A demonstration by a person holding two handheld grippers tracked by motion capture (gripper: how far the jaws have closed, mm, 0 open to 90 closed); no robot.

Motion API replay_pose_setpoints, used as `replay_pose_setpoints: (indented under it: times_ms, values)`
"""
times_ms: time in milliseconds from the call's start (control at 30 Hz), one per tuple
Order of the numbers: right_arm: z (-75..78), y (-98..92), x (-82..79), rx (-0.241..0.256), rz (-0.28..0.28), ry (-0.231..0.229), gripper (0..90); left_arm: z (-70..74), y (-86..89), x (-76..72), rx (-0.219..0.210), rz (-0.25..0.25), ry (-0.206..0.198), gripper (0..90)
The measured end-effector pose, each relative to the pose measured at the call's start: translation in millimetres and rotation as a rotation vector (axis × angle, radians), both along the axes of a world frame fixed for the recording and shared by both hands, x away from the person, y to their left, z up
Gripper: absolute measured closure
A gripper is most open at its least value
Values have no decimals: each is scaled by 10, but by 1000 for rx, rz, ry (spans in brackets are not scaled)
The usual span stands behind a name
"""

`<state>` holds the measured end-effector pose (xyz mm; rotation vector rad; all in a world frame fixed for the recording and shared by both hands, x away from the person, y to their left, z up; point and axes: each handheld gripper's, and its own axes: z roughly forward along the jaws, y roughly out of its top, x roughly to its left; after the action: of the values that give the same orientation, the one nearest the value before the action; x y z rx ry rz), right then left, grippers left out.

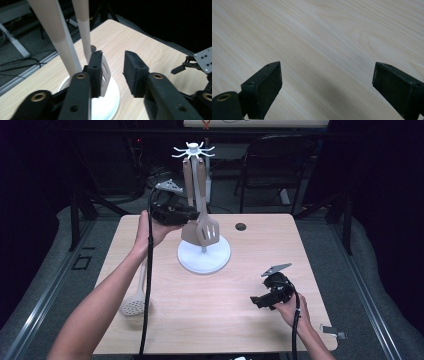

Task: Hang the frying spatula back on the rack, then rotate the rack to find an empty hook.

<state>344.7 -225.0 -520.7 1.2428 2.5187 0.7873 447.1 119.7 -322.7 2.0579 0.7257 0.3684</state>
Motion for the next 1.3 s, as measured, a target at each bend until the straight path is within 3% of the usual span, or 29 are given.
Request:
replay_pose_setpoints:
  times_ms: [267,700,900,1000,1300]
  values:
    - [-2,2,-1,-2,-5,0,89,190,132,-15,-18,55,-72,899]
    - [9,-11,-18,-19,-1,2,94,588,226,20,-30,126,-160,899]
    - [8,5,-3,-18,5,3,95,757,255,90,-41,183,-206,899]
    - [3,10,6,-23,14,1,95,821,244,149,-55,196,-213,899]
    - [-14,5,9,-24,19,6,98,894,163,304,-27,237,-225,899]
